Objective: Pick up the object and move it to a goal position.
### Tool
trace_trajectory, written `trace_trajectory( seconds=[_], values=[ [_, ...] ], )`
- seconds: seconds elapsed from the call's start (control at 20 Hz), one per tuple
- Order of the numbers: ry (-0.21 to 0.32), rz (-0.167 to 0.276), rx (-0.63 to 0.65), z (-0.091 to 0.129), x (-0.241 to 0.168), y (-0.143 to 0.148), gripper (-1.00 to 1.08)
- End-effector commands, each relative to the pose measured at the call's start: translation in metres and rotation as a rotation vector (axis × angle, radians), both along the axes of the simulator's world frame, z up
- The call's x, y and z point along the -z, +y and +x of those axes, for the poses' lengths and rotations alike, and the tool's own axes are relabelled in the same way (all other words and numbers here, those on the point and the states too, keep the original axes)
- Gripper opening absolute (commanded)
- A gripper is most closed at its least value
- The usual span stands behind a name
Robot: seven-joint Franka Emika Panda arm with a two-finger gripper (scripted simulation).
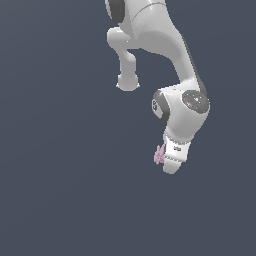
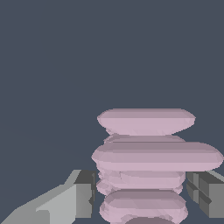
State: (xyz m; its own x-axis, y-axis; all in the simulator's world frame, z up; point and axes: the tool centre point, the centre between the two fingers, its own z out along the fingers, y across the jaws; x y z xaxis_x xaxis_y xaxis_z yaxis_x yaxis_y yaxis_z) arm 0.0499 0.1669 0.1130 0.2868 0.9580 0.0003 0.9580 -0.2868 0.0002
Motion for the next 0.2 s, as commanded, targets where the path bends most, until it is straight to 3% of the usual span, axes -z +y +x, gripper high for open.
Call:
trace_trajectory(
  seconds=[0.0, 0.15],
  values=[
    [0.000, -0.001, 0.002, -0.0023, -0.0031, 0.0105, -1.00],
    [0.000, -0.001, 0.002, -0.0030, -0.0042, 0.0148, -1.00]
  ],
)
